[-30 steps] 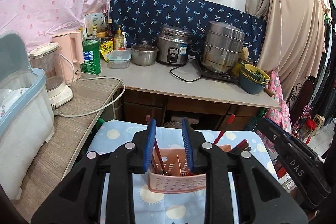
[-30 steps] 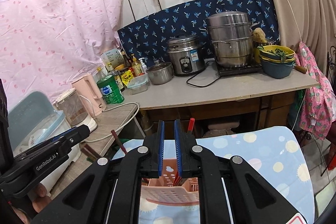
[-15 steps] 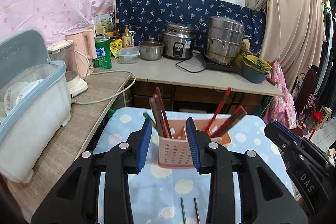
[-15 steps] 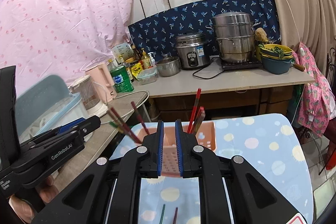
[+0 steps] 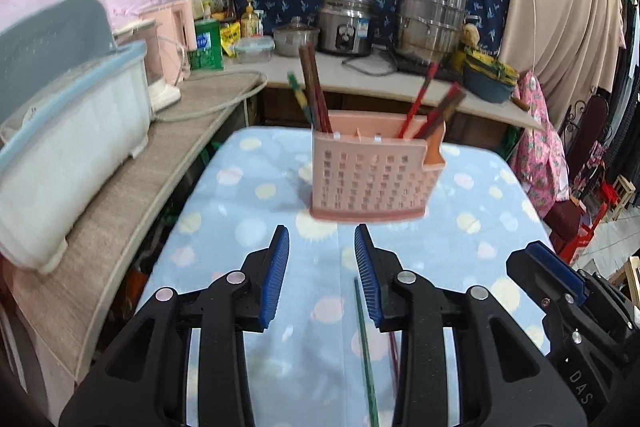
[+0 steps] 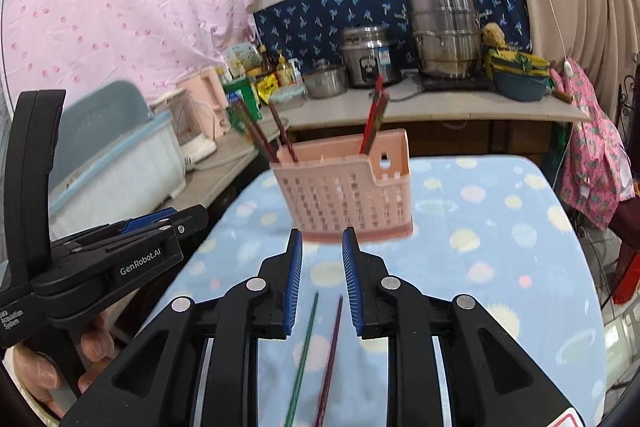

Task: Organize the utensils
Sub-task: 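Move both open grippers back over the last two chopsticks, then grasp the dark red chopstick with the right gripper while the left gripper grasps the green one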

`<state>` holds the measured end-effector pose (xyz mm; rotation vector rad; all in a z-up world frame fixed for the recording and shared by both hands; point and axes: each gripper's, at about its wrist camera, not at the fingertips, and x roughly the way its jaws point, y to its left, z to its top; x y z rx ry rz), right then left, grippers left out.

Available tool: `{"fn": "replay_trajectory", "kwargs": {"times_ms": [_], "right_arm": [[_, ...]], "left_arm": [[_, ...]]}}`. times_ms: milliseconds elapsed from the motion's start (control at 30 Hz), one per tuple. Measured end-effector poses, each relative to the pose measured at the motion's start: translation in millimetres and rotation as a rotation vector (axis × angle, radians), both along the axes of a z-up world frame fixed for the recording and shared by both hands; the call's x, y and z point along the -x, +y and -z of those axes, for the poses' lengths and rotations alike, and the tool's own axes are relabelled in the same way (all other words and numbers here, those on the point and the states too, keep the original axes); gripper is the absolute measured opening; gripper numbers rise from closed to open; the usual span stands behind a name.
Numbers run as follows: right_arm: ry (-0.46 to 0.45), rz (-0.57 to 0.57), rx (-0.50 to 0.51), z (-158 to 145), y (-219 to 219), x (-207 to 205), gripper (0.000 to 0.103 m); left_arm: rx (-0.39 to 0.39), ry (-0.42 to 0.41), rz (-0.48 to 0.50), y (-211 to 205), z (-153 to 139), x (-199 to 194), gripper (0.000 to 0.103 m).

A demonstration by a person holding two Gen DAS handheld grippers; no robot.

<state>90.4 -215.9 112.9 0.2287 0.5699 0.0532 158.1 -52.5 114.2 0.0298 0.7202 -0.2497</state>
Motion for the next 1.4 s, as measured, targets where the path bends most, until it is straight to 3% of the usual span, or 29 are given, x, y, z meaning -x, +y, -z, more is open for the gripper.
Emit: {"fn": "replay_trajectory", "kwargs": {"times_ms": [133,267,433,533,767,1000,1200,1400], "right_arm": [[0.063,-0.007,0.031,28.1,7.2,19.0,0.021],[0.120,-0.017,0.058,56.7,14.2,38.2,0.021],[0.184,-0.040,0.050,88.9,20.8,58.3,0.021],[0.228,-0.056,0.055,109.9,28.8,69.1,0.021],[0.294,-0.096,0.094,143.8,50.9,81.0,0.021],[0.319,-0.097,0.098,157.0,56.1,80.5,0.021],[0.309,-0.083,0.131,157.2,55.0,82.7,0.009],[0.304,-0.046,0.115,157.8,40.2,88.5,0.007]], "left_arm": [[-0.023,0.047,0.006,2.4,28.8,18.7,0.034],[-0.056,0.065,0.004,5.4,53.3,39.0,0.044],[-0.081,0.086,0.012,13.6,81.4,63.9,0.046],[-0.084,0.124,0.015,18.8,96.9,73.0,0.053],[-0.089,0.187,0.000,29.0,124.4,87.9,0.055],[-0.089,0.206,-0.012,36.1,132.9,93.1,0.062],[-0.093,0.221,-0.002,33.4,138.1,94.3,0.063],[-0.098,0.225,0.037,22.8,140.7,99.7,0.065]]}}
